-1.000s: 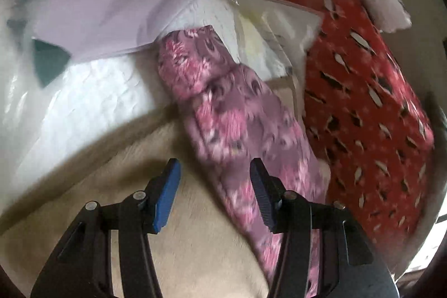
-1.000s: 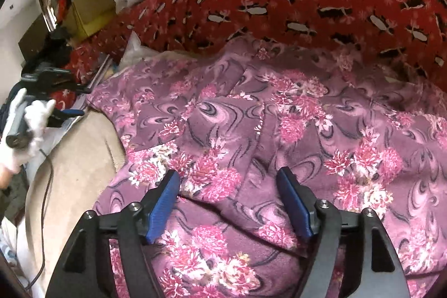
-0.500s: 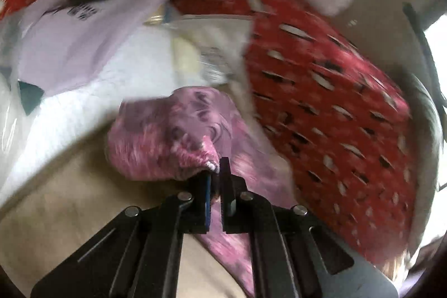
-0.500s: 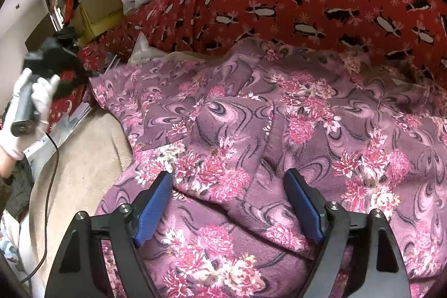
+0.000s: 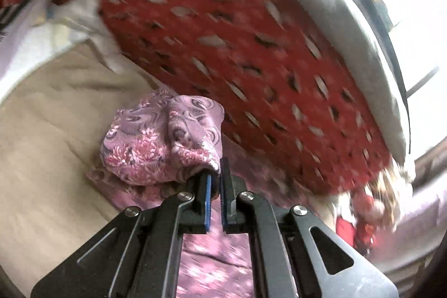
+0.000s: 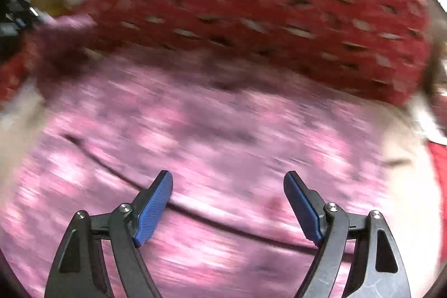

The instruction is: Fold small clothes

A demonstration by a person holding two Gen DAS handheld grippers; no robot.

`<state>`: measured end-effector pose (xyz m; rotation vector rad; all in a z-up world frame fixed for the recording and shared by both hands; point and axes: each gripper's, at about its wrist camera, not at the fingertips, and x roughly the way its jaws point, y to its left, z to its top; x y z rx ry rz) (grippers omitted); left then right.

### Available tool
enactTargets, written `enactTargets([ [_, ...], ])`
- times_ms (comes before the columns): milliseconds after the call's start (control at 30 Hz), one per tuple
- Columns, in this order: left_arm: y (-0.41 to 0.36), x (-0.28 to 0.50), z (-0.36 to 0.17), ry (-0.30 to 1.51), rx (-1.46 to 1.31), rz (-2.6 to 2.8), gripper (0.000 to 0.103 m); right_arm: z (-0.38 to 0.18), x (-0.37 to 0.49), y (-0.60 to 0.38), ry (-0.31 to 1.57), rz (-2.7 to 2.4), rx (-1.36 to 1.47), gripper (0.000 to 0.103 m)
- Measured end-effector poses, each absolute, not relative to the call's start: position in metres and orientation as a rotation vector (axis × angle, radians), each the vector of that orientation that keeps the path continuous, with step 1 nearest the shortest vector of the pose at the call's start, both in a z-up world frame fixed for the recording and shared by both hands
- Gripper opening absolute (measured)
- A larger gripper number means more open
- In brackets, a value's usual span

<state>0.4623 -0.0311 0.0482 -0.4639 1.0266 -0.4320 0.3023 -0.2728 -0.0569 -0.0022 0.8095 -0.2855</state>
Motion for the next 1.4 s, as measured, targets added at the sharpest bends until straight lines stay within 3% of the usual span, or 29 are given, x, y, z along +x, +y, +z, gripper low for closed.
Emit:
enactTargets([
  [133,-0.094,0.438,0.021,1.12,-0.432,-0.517,0.003,-0.072,0.279,-0.312,0.784,-0.258,0.182,0.089],
  [367,-0.145,0.413,-0.071,1.341,-0.348,-0.454,0.003,-0.076,0.286,-0.305,0.797,-0.246,0.131,0.098],
  [533,-0.109,0.398,-0.053,1.327,-0.464,-0.57,0.005,-0.074,0.287,-0.309,0.805,-0.228,0.149,0.099],
  [633,-0.072,0.393,-0.031,1.229,-0.477,-0.569,0.022,-0.061,0.297,-0.305,0.815,-0.227,0.141,0.093],
  [667,-0.055,0.396,-0.029,1.195,-0.488,-0.529,0.032,-0.052,0.299,-0.298,0.787,-0.191,0.151,0.09],
  [700,-0.041,0.4,-0.029,1.168,-0.507,-0.477,0.033,-0.043,0.3,-0.29,0.763,-0.157,0.152,0.091],
  [867,0.003,0.428,-0.074,1.278,-0.714,-0.342,0.033,-0.013,0.341,-0.21,0.716,0.016,-0.014,0.092],
  [1033,0.015,0.431,-0.094,1.31,-0.827,-0.371,0.03,-0.03,0.389,-0.141,0.752,0.058,-0.256,0.09],
  [1100,0.016,0.433,-0.09,1.31,-0.807,-0.384,0.03,-0.037,0.401,-0.131,0.758,0.039,-0.319,0.084],
  [1133,0.014,0.433,-0.088,1.309,-0.796,-0.39,0.03,-0.038,0.406,-0.129,0.764,0.043,-0.325,0.063],
  [1167,0.013,0.434,-0.087,1.308,-0.792,-0.394,0.03,-0.037,0.41,-0.132,0.782,0.08,-0.282,0.035],
  [1200,0.013,0.434,-0.087,1.305,-0.792,-0.397,0.03,-0.035,0.411,-0.139,0.793,0.101,-0.225,0.028],
  [1267,0.016,0.435,-0.086,1.298,-0.79,-0.398,0.03,-0.024,0.403,-0.16,0.752,0.11,-0.084,0.021],
  [1400,0.016,0.429,-0.078,1.291,-0.762,-0.392,0.031,-0.006,0.375,-0.22,0.691,0.103,0.226,0.018],
])
